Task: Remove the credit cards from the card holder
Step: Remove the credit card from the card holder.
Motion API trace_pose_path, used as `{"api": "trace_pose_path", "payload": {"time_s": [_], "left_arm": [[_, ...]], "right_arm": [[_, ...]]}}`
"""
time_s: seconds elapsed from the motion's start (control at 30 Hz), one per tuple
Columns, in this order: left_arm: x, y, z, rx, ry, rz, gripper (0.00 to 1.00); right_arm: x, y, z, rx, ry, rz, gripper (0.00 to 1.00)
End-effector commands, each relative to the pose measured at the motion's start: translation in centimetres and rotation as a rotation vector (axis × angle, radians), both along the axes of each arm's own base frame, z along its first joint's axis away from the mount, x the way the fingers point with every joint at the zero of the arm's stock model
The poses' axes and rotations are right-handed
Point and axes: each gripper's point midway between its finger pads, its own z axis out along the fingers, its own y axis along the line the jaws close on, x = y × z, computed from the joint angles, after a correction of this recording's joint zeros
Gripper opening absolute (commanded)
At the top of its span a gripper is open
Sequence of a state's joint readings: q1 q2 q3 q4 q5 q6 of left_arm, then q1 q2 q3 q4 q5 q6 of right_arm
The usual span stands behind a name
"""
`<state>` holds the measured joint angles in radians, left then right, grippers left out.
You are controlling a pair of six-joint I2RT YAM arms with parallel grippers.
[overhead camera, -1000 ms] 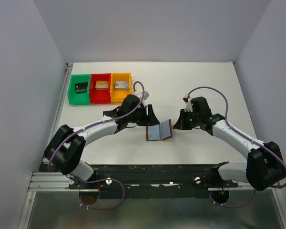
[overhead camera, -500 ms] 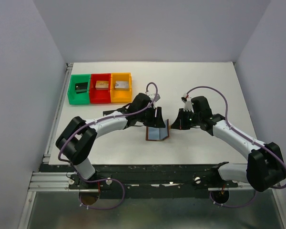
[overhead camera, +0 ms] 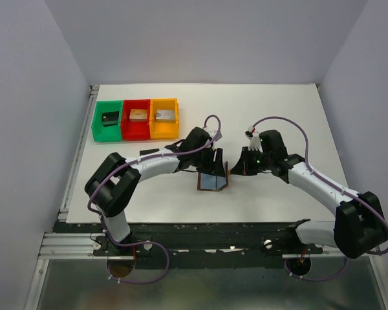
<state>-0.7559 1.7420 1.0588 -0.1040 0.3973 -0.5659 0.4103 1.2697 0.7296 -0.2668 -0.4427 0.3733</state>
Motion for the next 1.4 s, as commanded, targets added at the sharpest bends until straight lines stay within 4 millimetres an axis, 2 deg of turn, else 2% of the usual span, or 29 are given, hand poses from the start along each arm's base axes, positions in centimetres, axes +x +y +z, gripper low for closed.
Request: {"api": "trace_pose_path", "payload": {"time_s": [0.0,0.13,0.67,0.93,1.1,1.37], "left_arm": [[0.2,-0.7,0.1,0.007,-0.017,-0.024,0.64],[0.4,-0.8,0.2,0.008,-0.025,-0.021,0.65],[0.4,0.2,-1.5,0.077,-0.012,0.020,0.63],[1.0,2.0,-0.6,0.110,-0.076,0.104,0.63],[1.2,2.7,-0.7,0.133,-0.087,0.128,0.63],[1.0,2.2,-0.6,0.129,-0.086,0.105,0.63]], "right_arm": [[0.4,0.4,0.6,0.025,-0.016,0.016,0.00],[0.4,0.5,0.4,0.024,-0.010,0.017,0.00],[0.3,0.4,0.6,0.026,-0.014,0.017,0.00],[0.3,0.2,0.5,0.015,-0.020,0.020,0.00],[0.4,0.2,0.4,0.013,-0.020,0.019,0.00],[0.3,-0.1,-0.5,-0.006,-0.005,0.006,0.00]]}}
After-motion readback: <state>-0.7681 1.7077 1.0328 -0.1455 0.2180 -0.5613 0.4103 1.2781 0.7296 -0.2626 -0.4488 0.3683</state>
